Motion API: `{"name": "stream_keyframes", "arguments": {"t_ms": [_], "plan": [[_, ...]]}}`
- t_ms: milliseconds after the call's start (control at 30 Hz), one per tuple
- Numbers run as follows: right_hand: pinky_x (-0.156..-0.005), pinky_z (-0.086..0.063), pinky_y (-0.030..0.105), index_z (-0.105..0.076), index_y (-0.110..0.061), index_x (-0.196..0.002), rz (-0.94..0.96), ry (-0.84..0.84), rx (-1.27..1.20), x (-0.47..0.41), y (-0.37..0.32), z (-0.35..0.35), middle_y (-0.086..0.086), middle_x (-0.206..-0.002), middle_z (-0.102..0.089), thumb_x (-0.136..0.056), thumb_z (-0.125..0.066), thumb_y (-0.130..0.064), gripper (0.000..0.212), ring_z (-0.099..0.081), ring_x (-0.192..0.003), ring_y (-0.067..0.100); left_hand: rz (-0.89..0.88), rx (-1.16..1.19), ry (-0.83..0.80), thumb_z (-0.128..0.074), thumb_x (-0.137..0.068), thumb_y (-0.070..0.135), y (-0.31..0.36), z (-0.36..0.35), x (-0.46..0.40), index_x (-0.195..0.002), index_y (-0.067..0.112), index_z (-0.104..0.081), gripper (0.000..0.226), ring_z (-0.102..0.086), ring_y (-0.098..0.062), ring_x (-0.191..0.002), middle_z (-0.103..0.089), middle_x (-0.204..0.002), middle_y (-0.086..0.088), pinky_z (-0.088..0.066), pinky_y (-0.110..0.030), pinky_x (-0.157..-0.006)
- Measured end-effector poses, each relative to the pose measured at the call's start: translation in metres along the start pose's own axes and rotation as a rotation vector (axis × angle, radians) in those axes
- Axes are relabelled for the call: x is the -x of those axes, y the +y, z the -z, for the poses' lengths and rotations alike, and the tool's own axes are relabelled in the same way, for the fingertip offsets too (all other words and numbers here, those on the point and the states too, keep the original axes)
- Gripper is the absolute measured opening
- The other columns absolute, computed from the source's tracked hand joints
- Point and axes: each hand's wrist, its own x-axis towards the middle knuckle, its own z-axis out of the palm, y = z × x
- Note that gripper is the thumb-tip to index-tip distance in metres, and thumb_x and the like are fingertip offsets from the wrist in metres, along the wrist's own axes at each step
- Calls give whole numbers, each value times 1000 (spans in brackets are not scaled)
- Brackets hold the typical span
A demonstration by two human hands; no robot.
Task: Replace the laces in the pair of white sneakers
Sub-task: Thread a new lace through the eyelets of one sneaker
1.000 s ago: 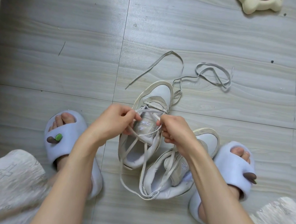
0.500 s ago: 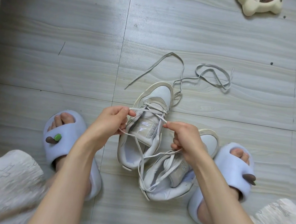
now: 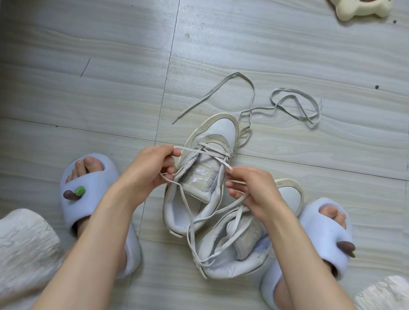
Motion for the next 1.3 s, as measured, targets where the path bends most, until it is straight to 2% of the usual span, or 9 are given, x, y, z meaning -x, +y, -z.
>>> {"name": "stream_keyframes", "arguments": {"t_ms": [100,200,367,500,667,867,967,1100,1300], "plan": [[-41,-36,19,-61,-4,-78,-46,-40,45,1,-3,4,1,-54,-46,-83,-61,-5,5,-42,-46,12,48,78,-4,-47,-96,21,-1,6,0,-72,14,-54,26,-46,-9,-47,-45,-49,6,-40,-15,-41],[-41,-29,18,-61,-11,-75,-44,-62,205,7,-13,13,-4,-51,-40,-85,-61,-15,11,-36,-42,9,47,100,4,-49,-95,30,6,18,7,-71,16,-56,29,-52,-8,-53,-51,-51,6,-48,-16,-50],[-49,-32,21,-66,-8,-81,95,-126,305,36,-48,26,-2,-57,-44,-87,-56,-15,14,-39,-48,11,-56,-42,-105,-43,-97,33,41,14,33,-74,14,-60,34,-55,-11,-61,-53,-53,6,-43,-22,-67],[-50,-38,20,-64,-9,-74,196,-181,353,67,-69,31,0,-58,-48,-91,-53,-15,21,-46,-50,12,-150,-199,-205,-43,-97,32,67,-2,64,-71,12,-61,37,-49,-11,-55,-53,-55,3,-40,-24,-68],[-50,-37,19,-62,-10,-73,281,-195,174,101,-77,28,-1,-58,-47,-92,-54,-18,22,-45,-50,11,-334,-346,-258,-43,-97,31,92,-5,111,-71,11,-61,38,-43,-13,-56,-53,-55,3,-34,-24,-62],[-38,-17,17,-64,-7,-80,108,-355,-37,126,-43,-5,-9,-45,-16,-93,-54,-32,30,-16,-35,5,-484,-570,-387,-40,-97,33,91,-15,176,-78,9,-67,40,-45,-11,-58,-53,-61,1,-39,-26,-67],[-38,-17,16,-67,-13,-73,60,-453,-181,135,-26,-25,-9,-40,-16,-93,-53,-31,31,-16,-33,4,-452,-629,-448,-38,-98,27,76,-13,191,-84,6,-66,37,-47,-9,-57,-54,-60,4,-40,-23,-65],[-38,-15,18,-58,-17,-54,15,-477,-462,137,-14,-36,-9,-34,-18,-92,-53,-21,39,-19,-29,5,-354,-620,-478,-37,-99,21,49,0,194,-87,4,-65,34,-47,-10,-57,-52,-60,4,-41,-20,-63],[-37,-14,16,-49,-17,-67,39,-372,-560,123,-5,-17,-8,-37,-25,-91,-47,-15,24,-23,-30,5,-324,-441,-298,-41,-97,5,22,30,191,-92,2,-66,25,-42,-10,-57,-45,-62,-1,-36,-16,-54]]}}
